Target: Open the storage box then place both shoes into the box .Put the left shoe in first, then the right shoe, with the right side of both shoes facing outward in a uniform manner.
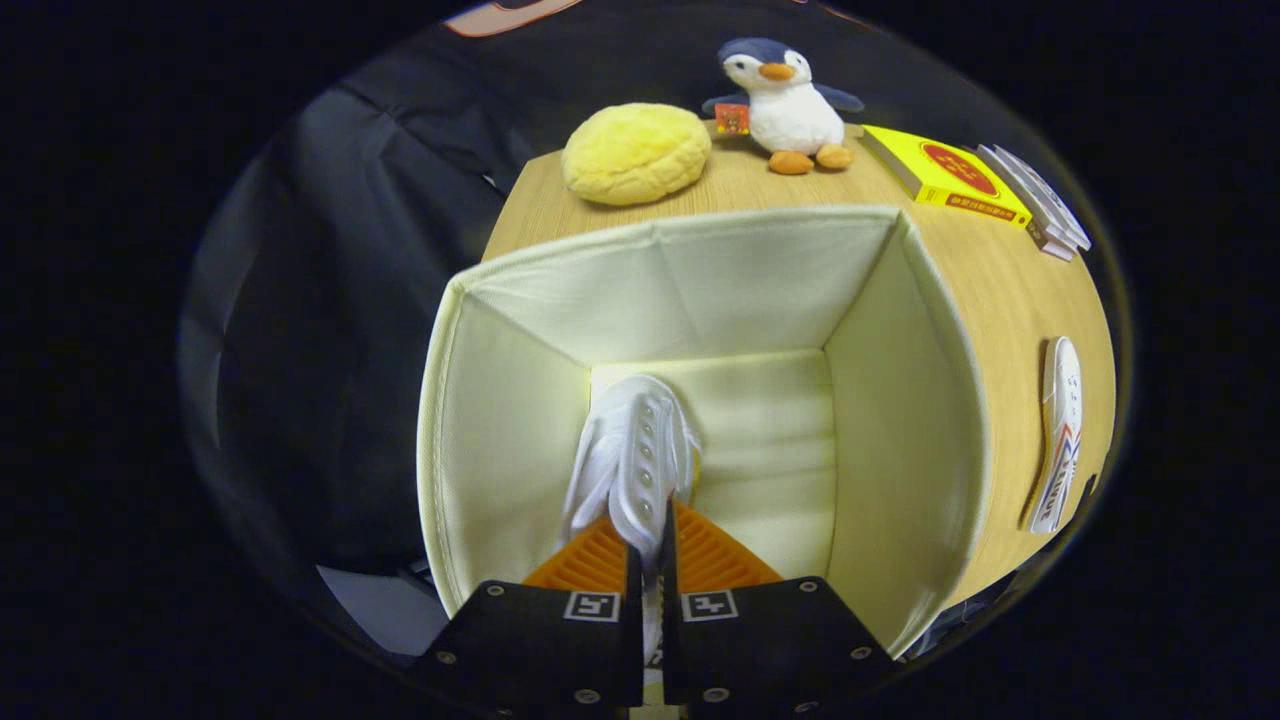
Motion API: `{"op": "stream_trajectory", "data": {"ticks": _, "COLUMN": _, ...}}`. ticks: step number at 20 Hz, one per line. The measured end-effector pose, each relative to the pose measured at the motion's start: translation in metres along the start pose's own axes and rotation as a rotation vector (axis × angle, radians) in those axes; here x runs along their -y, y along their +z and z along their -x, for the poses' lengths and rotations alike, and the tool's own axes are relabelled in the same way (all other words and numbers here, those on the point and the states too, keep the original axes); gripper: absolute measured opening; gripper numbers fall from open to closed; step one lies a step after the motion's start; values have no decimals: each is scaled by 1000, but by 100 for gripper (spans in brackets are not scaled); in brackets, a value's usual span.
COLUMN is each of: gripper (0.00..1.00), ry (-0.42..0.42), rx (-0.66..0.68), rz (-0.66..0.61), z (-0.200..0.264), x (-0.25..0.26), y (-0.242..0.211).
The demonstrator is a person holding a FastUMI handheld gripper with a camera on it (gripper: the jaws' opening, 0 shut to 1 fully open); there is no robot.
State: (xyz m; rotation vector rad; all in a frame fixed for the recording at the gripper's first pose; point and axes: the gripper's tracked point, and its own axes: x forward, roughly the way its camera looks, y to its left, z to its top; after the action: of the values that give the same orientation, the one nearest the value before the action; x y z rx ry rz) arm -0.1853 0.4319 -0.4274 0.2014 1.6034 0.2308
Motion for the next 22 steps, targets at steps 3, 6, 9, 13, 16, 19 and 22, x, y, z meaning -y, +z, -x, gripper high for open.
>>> {"op": "stream_trajectory", "data": {"ticks": 3, "gripper": 16, "ry": 18, "rx": -46, "rz": 51, "z": -4, "x": 1, "y": -8}}
{"op": "stream_trajectory", "data": {"ticks": 6, "gripper": 19, "ry": 103, "rx": -40, "rz": 54, "z": 14, "x": -3, "y": -7}}
{"op": "stream_trajectory", "data": {"ticks": 9, "gripper": 26, "ry": 232, "rx": 34, "rz": 28, "z": 43, "x": -11, "y": 8}}
{"op": "stream_trajectory", "data": {"ticks": 13, "gripper": 43, "ry": 407, "rx": 157, "rz": 11, "z": 93, "x": -9, "y": 32}}
{"op": "stream_trajectory", "data": {"ticks": 16, "gripper": 61, "ry": 449, "rx": 240, "rz": 28, "z": 123, "x": 17, "y": 40}}
{"op": "stream_trajectory", "data": {"ticks": 19, "gripper": 69, "ry": 431, "rx": 342, "rz": 74, "z": 139, "x": 62, "y": 51}}
{"op": "stream_trajectory", "data": {"ticks": 22, "gripper": 80, "ry": 361, "rx": 413, "rz": 94, "z": 148, "x": 121, "y": 51}}
